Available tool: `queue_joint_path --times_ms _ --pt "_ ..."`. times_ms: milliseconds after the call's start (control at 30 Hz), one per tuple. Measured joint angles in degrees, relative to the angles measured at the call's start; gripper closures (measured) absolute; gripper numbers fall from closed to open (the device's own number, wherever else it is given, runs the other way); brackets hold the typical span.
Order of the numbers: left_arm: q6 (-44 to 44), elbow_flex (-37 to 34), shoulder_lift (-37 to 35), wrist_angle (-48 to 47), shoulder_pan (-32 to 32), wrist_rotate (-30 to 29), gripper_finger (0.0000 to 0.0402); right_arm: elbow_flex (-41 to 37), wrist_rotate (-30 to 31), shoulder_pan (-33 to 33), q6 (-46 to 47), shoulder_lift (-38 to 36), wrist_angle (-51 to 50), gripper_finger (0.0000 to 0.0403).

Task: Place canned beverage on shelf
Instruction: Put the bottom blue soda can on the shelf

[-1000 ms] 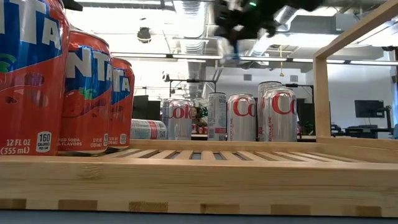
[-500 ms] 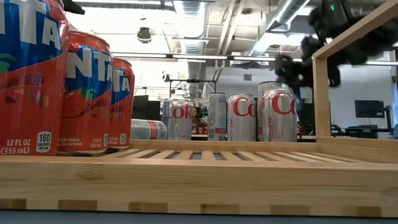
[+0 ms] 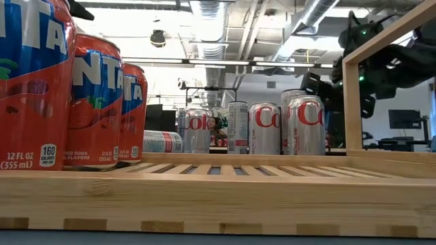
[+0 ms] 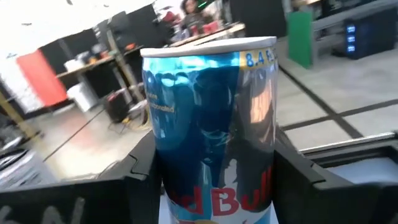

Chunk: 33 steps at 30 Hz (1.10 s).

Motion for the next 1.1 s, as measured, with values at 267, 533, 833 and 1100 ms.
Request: queue_joint_path --times_ms 267,533,833,1100 --pt "-0.04 0.00 0.00 -0.17 -0.02 -0.18 0.0053 0.12 2.57 -0.62 -5.02 6.01 2.20 0.0202" --pt "-0.13 0.00 0.00 -0.18 0.00 -0.27 0.0053 0.18 1.98 -1.86 -1.15 9.06 2.14 0.0202" --pt "-0.22 0.00 0.00 -0.13 -0.02 -0.37 0.0053 0.79 4.84 -1.87 8.93 20.18 3.55 0.0200" --pt "-0.22 0.00 0.00 -0.15 -0.01 -0.29 0.0053 0.63 0.55 1.11 -4.95 18.18 10.49 0.0150"
